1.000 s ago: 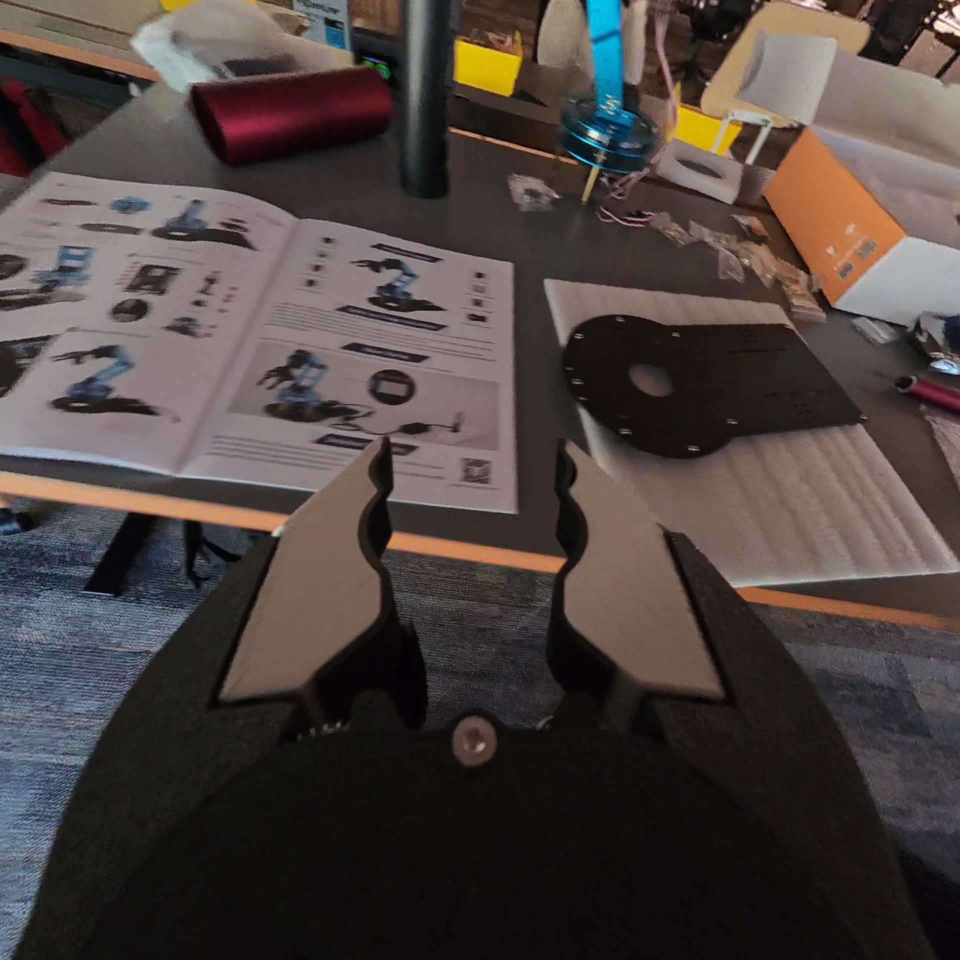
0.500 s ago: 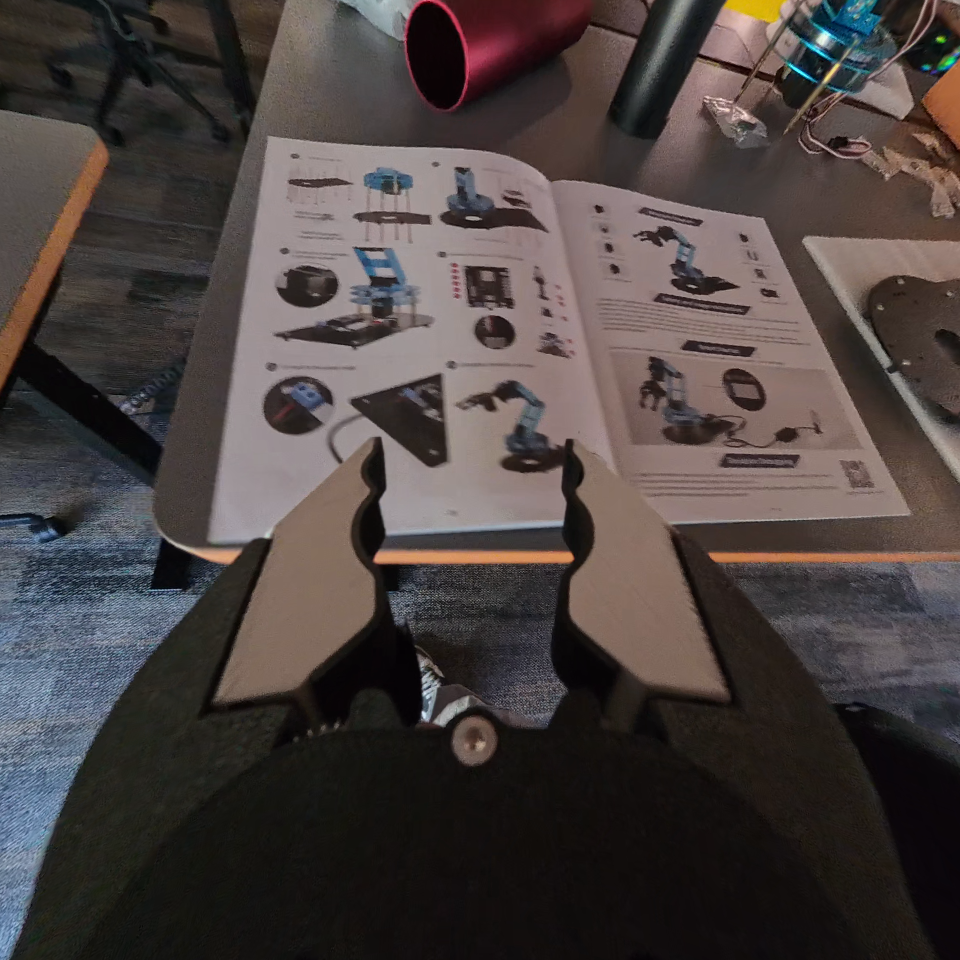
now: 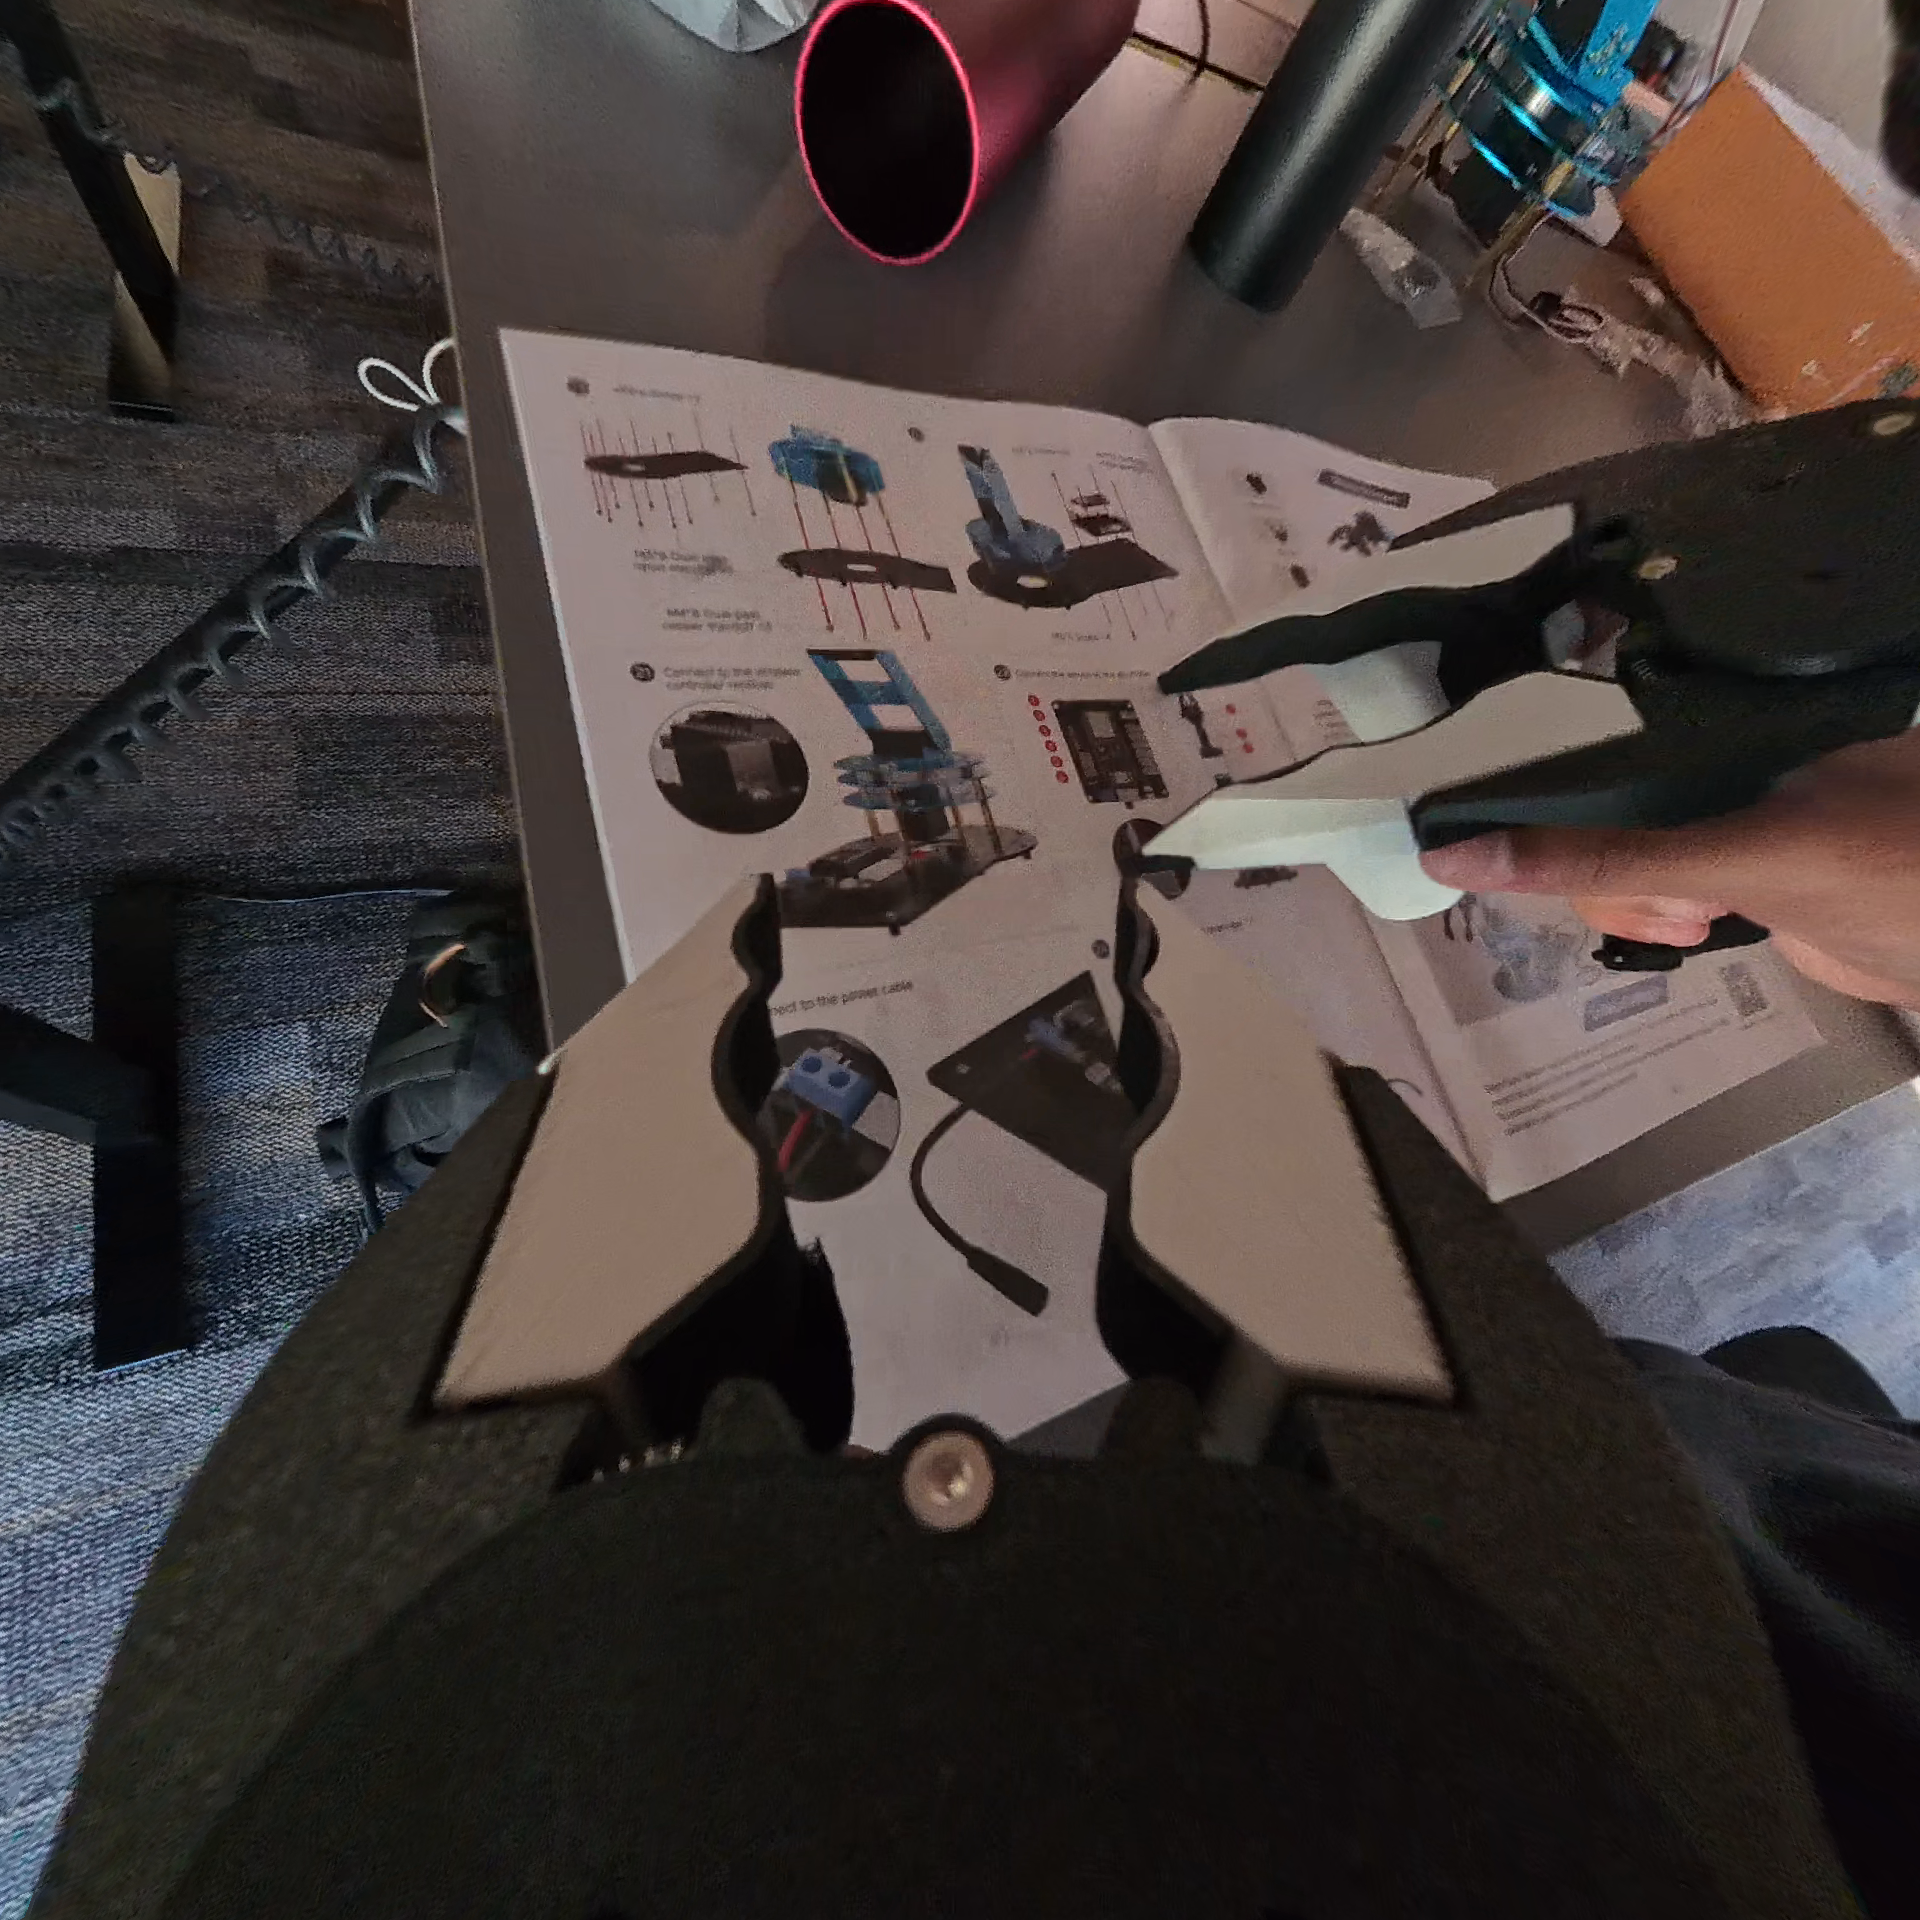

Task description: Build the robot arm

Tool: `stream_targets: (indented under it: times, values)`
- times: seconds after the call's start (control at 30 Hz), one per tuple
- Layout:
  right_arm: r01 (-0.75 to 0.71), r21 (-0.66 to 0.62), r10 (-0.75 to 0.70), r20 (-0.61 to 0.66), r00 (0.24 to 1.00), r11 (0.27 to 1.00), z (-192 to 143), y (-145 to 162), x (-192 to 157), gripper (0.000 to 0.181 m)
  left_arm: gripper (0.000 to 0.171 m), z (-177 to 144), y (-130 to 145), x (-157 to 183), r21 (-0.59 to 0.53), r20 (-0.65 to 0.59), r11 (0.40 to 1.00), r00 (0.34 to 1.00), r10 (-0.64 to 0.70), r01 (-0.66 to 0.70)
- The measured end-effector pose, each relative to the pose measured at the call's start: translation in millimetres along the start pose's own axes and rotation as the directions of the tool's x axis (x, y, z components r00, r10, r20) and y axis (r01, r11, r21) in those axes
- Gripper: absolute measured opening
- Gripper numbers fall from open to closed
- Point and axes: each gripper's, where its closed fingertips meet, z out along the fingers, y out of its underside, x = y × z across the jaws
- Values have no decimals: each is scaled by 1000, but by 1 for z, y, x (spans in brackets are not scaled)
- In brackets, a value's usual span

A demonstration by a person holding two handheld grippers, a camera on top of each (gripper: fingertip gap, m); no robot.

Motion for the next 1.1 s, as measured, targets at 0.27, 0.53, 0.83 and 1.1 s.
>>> stream_targets:
  times: [0.27,0.53,0.83,1.1]
  values:
    - [34,-1,-34,-46,998,999,3,3,3,60,63,38,-22,-17,-90,-39,995,999,36,-39]
    - [25,86,-20,-51,998,996,4,0,5,59,65,74,-28,-22,-180,-14,981,997,76,-78]
    - [22,110,-17,-48,999,994,7,-5,9,58,55,78,-26,-32,-204,65,970,986,151,-135]
    - [18,131,-11,-51,999,991,9,-8,11,58,55,82,-26,-37,-217,121,953,963,239,-209]
